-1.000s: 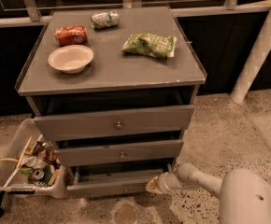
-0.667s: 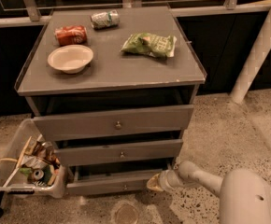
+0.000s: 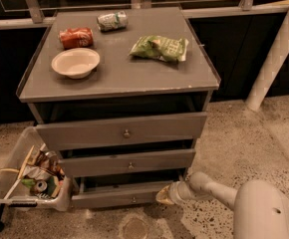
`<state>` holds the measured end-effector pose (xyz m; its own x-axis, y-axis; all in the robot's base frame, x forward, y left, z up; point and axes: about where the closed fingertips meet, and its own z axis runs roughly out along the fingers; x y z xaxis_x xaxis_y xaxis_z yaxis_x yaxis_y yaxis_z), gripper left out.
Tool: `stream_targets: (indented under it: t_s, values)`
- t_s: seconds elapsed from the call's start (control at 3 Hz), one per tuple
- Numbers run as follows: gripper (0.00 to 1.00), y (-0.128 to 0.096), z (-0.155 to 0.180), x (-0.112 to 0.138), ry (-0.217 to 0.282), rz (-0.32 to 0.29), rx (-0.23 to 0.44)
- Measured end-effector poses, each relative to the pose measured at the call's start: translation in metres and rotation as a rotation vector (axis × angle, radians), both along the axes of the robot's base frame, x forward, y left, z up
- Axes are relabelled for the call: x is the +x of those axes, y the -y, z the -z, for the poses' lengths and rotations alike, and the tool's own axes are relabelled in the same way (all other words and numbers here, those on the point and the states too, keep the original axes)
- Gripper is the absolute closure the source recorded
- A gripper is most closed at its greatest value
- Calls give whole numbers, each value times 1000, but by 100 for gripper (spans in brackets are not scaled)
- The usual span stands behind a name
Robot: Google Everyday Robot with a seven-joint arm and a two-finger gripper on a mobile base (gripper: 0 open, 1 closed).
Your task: Close bottom drawer
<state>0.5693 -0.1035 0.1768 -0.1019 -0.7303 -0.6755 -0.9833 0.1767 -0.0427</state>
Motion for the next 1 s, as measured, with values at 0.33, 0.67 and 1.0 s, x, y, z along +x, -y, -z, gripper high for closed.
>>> stream_targets:
  t_s: [0.33, 0.67, 1.0]
  values:
    - [29, 0, 0, 0, 0, 0, 0]
    - [6, 0, 0, 0, 0, 0, 0]
    - [0, 0, 0, 0, 0, 0, 0]
